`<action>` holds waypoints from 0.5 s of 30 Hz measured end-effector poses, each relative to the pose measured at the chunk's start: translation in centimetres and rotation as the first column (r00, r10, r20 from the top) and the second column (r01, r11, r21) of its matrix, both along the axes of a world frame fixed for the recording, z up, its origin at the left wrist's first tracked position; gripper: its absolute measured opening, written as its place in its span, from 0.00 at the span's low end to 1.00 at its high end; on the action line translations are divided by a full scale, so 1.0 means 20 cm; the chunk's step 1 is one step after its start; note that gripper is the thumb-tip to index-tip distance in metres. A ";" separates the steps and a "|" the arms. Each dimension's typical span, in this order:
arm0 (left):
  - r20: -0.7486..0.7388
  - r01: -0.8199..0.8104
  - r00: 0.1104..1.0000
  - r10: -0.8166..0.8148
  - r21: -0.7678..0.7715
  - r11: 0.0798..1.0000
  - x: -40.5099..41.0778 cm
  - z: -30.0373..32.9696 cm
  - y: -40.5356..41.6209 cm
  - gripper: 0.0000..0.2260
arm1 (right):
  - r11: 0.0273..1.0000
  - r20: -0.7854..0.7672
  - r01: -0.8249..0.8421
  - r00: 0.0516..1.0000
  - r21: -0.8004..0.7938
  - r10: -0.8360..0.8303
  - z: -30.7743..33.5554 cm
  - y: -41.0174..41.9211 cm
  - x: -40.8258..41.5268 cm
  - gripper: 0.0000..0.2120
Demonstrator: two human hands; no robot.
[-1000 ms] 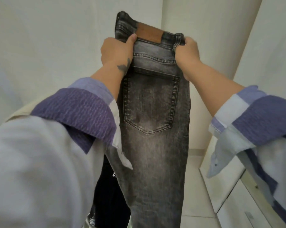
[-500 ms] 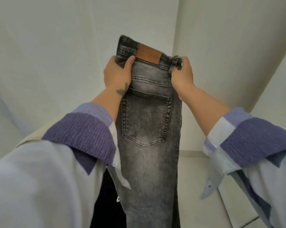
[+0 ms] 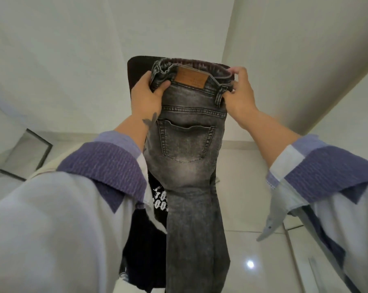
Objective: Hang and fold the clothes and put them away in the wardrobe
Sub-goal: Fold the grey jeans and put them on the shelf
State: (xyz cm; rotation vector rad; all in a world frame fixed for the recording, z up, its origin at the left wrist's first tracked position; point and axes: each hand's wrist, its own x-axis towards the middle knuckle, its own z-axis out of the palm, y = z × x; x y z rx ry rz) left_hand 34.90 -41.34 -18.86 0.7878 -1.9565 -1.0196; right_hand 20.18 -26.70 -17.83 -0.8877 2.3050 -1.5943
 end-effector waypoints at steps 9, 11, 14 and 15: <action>0.127 -0.097 0.988 0.084 0.094 0.991 0.34 -0.26 0.47 0.15 | 0.984 0.008 -0.145 0.989 0.099 0.145 -0.30 0.42 0.31 0.15; 0.175 -0.115 0.980 0.091 0.133 0.985 0.44 -0.37 0.60 0.16 | 0.973 0.010 -0.159 0.987 0.167 0.160 -0.41 0.53 0.38 0.16; 0.247 -0.153 0.964 0.102 0.198 0.968 0.59 -0.56 0.79 0.16 | 0.949 0.022 -0.215 0.976 0.230 0.216 -0.58 0.69 0.50 0.16; 0.263 -0.165 0.959 0.105 0.218 0.962 0.64 -0.62 0.85 0.16 | 0.939 0.022 -0.222 0.974 0.261 0.224 -0.63 0.73 0.54 0.17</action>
